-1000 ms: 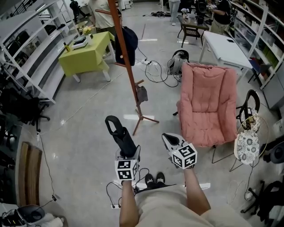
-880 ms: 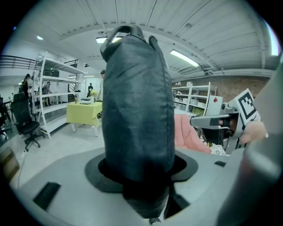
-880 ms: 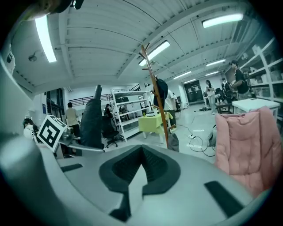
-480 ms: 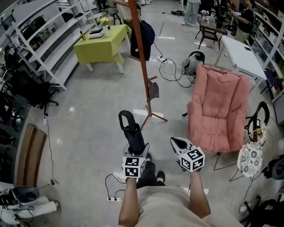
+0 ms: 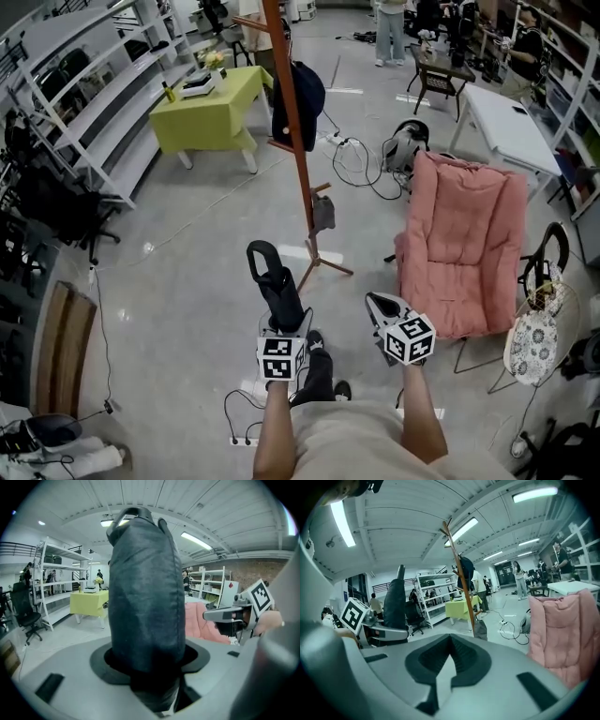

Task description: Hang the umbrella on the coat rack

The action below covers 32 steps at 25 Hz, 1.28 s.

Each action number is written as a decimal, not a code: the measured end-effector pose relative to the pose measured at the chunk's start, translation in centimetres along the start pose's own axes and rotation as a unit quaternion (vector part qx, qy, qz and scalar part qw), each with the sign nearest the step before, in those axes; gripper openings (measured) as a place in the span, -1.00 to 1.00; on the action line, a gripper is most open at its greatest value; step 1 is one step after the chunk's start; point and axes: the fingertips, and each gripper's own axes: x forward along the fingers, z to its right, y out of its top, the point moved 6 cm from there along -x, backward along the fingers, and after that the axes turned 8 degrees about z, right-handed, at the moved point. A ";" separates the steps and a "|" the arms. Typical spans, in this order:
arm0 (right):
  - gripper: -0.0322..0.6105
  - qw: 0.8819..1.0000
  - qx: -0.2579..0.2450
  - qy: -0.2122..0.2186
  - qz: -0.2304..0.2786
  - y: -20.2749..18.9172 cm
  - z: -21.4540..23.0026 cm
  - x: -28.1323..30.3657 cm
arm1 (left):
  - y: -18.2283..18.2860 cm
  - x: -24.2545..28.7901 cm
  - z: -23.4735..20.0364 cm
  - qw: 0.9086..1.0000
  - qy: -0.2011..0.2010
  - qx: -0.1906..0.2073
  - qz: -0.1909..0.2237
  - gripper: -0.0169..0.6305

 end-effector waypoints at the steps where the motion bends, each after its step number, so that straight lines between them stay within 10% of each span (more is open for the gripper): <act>1: -0.89 1.000 0.000 -0.001 0.000 0.3 0.4 0.8 | 0.2 0.7 -0.4 1.000 -0.001 -0.001 0.000 -0.15; 32: -0.89 0.998 0.049 -0.023 0.029 8.1 6.6 20.9 | 8.7 16.0 -12.9 0.999 -0.035 0.031 -0.024 -0.15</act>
